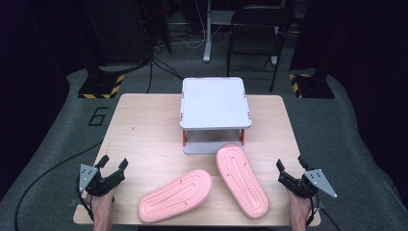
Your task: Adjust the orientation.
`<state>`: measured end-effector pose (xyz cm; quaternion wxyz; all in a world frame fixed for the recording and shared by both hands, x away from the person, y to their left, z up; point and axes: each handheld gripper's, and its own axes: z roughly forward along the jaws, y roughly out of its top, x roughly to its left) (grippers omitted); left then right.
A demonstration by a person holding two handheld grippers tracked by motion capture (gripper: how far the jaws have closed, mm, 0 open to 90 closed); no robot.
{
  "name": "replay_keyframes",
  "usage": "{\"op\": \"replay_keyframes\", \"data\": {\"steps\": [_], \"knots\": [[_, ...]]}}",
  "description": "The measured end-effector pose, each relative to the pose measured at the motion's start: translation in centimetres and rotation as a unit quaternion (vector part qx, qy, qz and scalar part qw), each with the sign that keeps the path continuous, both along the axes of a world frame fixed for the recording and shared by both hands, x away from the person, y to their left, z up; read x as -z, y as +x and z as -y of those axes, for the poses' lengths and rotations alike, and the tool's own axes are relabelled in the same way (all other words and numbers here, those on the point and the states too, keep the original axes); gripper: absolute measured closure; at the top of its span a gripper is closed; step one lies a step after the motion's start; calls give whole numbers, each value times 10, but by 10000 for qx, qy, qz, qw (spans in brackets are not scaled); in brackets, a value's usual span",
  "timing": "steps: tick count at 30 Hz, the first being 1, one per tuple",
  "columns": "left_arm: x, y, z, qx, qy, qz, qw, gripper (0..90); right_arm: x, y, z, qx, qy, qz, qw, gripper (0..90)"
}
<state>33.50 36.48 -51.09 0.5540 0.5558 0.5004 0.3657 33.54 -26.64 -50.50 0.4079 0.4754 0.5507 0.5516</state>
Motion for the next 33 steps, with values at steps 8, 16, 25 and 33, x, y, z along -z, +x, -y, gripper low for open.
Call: {"op": "replay_keyframes", "data": {"steps": [8,16,25,33], "knots": [[-1,-1,0,31,13,-27,10000,192,-1,-1,-1,47,-91,34,9999,147],[-8,-9,6,70,209,29,9998,197,-2,-1,-5,39,-250,17,9997,147],[-12,-18,8,84,211,43,9997,201,-3,-2,-5,72,-228,18,9997,148],[-41,-46,32,680,290,223,9970,202,-1,-1,-4,87,-230,-38,9997,149]]}}
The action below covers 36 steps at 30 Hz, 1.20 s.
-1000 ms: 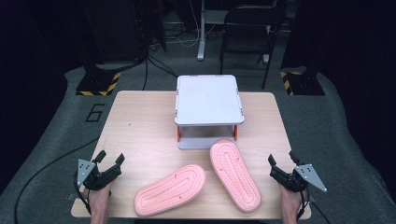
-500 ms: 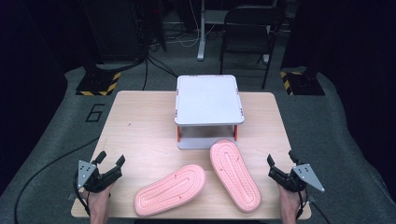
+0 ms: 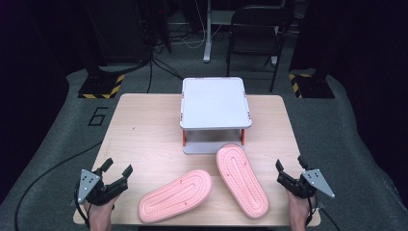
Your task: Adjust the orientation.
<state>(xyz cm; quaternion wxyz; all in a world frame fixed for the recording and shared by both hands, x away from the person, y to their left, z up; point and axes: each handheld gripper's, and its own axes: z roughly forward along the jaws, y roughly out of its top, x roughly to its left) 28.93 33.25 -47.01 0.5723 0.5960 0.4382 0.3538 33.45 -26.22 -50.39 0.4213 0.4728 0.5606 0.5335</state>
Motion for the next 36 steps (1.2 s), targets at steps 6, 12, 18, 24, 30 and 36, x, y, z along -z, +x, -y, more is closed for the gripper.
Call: {"op": "replay_keyframes", "data": {"steps": [6,12,18,24,30,36], "knots": [[-2,-35,27,889,176,-181,9957,205,1,0,0,-19,25,-26,10000,150],[4,-61,57,1996,758,-325,9764,222,1,0,0,14,30,-30,10000,151],[19,-65,83,2438,1042,-415,9633,203,1,0,1,22,38,-43,10000,152],[32,-65,100,2364,1805,-620,9527,207,1,0,2,42,72,-55,10000,157],[33,-53,93,2166,1511,-818,9610,305,1,1,5,120,107,-78,9998,165],[23,-40,82,1959,1393,-771,9676,400,2,0,6,120,140,-86,9998,172]]}}
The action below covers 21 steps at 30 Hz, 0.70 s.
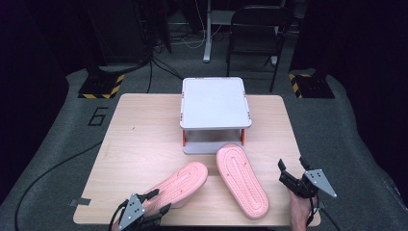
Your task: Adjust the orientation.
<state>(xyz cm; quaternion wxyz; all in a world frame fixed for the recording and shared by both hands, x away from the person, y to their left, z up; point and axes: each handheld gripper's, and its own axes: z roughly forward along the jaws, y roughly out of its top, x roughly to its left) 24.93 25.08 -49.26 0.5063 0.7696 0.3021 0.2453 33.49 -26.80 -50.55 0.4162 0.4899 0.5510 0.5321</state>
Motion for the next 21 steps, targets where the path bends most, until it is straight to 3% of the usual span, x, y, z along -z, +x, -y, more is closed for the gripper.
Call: {"op": "replay_keyframes", "data": {"steps": [3,7,9,15,18,21], "knots": [[-2,10,-7,-208,153,-62,9996,446,0,0,0,14,-2,-1,10000,173],[-3,24,-18,-466,44,-129,9988,511,0,0,2,34,18,11,10000,175],[-5,32,-25,-624,-44,-58,9980,542,0,0,3,33,39,7,10000,176],[-8,39,-35,-658,-134,-122,9977,559,0,0,4,52,53,6,10000,177],[-14,39,-37,-665,-228,-4,9975,505,1,0,4,65,49,4,10000,177],[-26,36,-33,-441,-285,260,9983,478,1,0,4,72,51,-1,10000,177]]}}
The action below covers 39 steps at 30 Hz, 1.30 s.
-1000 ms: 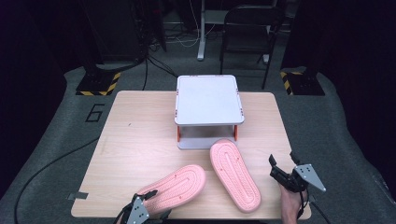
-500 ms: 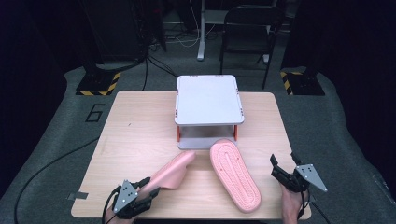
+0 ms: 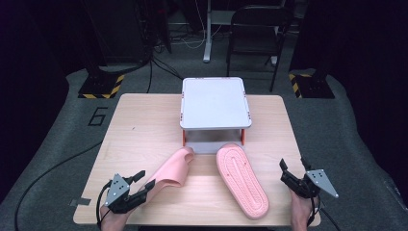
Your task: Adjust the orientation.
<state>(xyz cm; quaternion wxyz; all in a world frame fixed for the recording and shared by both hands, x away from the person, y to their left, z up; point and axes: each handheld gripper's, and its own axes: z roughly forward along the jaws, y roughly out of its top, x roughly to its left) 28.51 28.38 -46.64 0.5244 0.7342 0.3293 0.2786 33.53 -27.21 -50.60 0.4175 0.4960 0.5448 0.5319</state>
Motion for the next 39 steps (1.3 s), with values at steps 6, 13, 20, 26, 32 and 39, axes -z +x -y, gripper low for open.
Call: {"op": "replay_keyframes", "data": {"steps": [6,13,20,26,32,39], "knots": [[-9,0,20,609,340,-40,9976,470,-1,0,0,-8,-29,10,10000,179],[8,15,21,352,677,-436,9961,463,0,-1,2,23,-11,5,10000,179],[16,15,2,-62,654,-449,9968,582,0,-1,3,47,28,-14,10000,181],[20,25,-15,-233,325,-525,9978,574,0,0,2,-5,-14,-54,10000,182],[26,28,-29,-421,-184,-715,9964,565,0,0,4,9,37,-42,10000,182],[38,26,-48,-880,-422,-887,9913,516,-1,0,3,-33,34,-29,10000,182]]}}
